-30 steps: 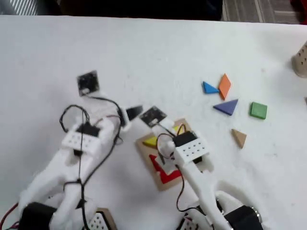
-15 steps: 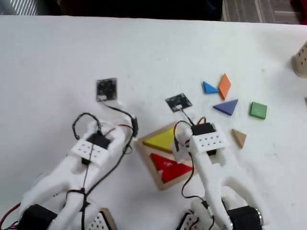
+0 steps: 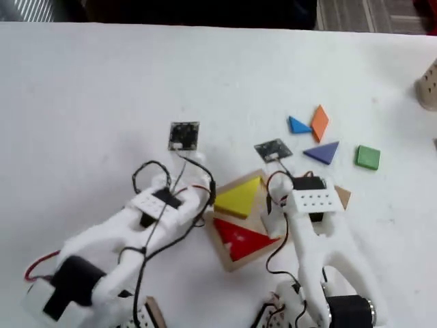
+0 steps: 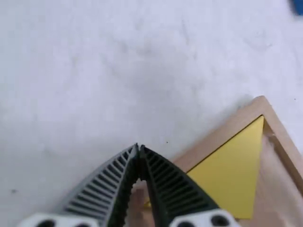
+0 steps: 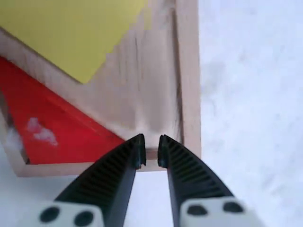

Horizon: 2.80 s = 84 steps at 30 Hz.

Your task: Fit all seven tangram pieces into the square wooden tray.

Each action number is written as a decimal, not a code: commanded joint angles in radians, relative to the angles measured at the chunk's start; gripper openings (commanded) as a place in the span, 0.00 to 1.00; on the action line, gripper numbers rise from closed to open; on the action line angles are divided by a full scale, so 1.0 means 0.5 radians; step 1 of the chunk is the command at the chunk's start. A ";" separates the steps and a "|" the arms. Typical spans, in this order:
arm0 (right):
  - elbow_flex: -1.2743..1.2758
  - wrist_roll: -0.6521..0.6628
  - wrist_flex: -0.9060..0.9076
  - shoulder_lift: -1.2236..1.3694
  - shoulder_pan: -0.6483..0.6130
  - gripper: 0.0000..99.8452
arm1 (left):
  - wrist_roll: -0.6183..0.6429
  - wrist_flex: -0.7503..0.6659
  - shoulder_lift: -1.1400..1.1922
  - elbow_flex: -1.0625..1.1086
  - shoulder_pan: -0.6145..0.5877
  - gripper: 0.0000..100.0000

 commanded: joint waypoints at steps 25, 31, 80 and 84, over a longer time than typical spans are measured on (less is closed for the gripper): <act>-0.193 -0.015 0.048 -0.041 0.176 0.23 | -0.009 -0.307 -0.084 -0.080 -0.364 0.02; -0.104 -0.012 -0.112 -0.038 0.161 0.23 | -0.025 -0.304 -0.437 0.206 -0.216 0.02; -1.016 -0.718 0.066 1.014 0.465 0.02 | 0.120 -0.307 -0.824 0.279 -0.766 0.02; -1.010 -0.669 0.146 0.793 0.373 0.06 | 0.120 -0.307 -0.824 0.279 -0.763 0.02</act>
